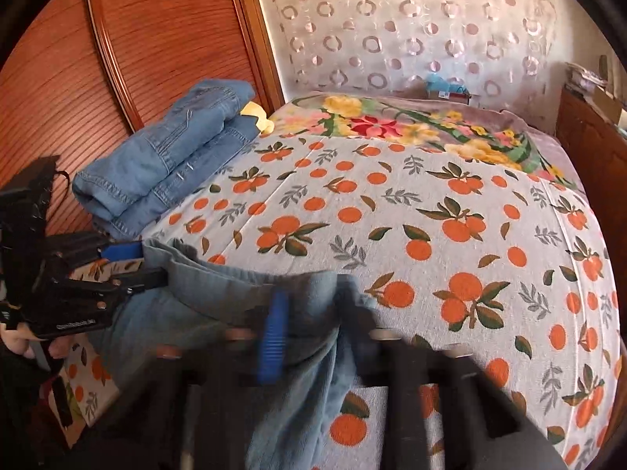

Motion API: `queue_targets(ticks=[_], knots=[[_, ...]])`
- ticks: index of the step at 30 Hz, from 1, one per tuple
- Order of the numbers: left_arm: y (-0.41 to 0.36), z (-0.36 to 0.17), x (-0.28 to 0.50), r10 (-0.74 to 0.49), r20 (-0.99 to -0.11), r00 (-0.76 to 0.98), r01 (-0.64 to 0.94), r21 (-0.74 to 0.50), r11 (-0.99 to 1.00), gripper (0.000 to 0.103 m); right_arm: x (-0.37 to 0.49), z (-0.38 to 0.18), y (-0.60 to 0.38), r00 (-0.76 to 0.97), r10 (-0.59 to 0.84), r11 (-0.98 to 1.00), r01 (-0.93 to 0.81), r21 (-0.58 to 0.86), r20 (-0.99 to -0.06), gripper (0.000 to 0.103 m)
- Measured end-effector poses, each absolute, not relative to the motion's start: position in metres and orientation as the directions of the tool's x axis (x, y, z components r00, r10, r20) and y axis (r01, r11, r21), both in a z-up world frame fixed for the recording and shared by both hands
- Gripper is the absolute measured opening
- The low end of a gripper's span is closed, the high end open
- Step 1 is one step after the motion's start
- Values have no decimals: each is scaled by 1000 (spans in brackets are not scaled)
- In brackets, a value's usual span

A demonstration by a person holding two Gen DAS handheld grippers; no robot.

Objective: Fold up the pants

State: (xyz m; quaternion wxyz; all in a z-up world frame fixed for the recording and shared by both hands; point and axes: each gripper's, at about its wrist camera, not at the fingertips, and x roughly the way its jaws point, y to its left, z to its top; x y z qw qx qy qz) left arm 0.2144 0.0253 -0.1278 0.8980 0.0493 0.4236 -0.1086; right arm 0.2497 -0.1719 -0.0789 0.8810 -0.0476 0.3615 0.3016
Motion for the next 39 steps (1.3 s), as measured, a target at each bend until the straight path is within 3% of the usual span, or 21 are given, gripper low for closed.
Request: queue_targets(ticks=[9,17,22,29,34,37,38,39], knots=[[25,-126,221,-122,-767,630,202,10,979,44,265,-94,-173,613,434,867,-483,121,-660,11],[37,-127,192,-166,-767,619,196,-54,979,46,238,-83,-188,598,459,847,-518,121,-657,39],[40,-138,195,-187,-785,591,186,-93,978,46,230,-94,-191,553,472,827,-548,127,-687,45],[37,-141,205,-205,-777,595,208,-98,973,46,242,-103,-189,510,492,816,-553,169,-706,46],[32,-140,205,-216,-775,594,237,-87,968,36,246,-108,-188,494,511,808,-556,196,-704,46],[29,-141,203,-239,-773,588,257,-102,961,22,244,-109,-189,491,523,803,-558,209,-697,45],[25,-140,202,-241,-774,586,266,-97,959,17,242,-109,-189,482,533,795,-567,216,-695,35],[21,-139,199,-234,-773,590,277,-78,958,14,241,-110,-188,469,544,785,-577,225,-696,33]])
